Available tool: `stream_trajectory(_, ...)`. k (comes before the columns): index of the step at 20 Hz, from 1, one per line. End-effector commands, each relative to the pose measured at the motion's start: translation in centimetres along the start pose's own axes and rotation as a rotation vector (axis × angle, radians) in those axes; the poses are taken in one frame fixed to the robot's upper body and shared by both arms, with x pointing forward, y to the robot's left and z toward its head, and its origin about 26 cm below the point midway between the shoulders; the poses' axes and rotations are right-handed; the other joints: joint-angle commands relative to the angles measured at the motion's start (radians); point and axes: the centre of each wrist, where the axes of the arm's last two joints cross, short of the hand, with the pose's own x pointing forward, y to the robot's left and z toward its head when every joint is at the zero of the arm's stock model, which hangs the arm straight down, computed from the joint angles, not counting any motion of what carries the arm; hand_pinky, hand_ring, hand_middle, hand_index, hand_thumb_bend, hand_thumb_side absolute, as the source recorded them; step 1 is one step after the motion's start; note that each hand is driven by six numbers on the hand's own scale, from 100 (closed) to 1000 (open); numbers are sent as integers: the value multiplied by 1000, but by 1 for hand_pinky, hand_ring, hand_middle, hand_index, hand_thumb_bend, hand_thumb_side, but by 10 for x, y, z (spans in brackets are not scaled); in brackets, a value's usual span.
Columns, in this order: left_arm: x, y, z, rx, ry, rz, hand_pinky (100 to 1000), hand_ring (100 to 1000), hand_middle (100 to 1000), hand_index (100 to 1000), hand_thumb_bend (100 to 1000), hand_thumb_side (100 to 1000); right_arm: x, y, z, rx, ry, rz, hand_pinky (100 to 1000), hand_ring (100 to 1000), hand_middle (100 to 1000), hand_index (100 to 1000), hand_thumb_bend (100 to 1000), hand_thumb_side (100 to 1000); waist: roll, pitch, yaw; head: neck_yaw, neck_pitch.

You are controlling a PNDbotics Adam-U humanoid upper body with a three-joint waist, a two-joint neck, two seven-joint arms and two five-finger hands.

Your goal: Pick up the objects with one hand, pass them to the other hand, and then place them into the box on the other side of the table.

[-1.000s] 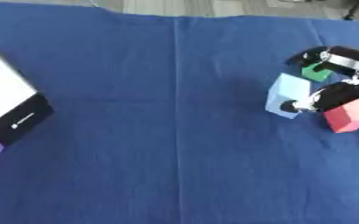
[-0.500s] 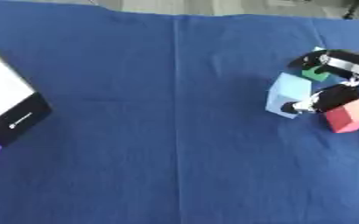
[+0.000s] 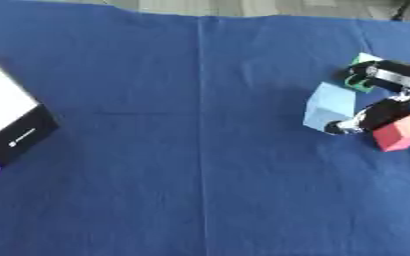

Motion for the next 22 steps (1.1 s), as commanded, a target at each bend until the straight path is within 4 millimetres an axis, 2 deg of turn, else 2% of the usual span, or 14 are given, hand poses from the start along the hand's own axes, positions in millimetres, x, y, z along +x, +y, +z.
stream_trajectory(1,11,1,-4,-13,-36,-12,926,730,723,788,178,787,-2,-10,3,-28,22,22,909,912,875,893,617,309,4,-16,-1,-4,-12)
stream_trajectory(12,12,1,-4,-16,-38,-10,927,731,724,788,173,790,-5,-8,1,-34,35,0,908,901,851,880,585,305,4,-13,1,-9,-14)
stream_trajectory(22,12,0,-5,-21,-40,-9,928,733,727,788,168,793,-8,-6,-1,-30,55,-18,909,895,837,869,591,264,4,-9,4,-10,-14)
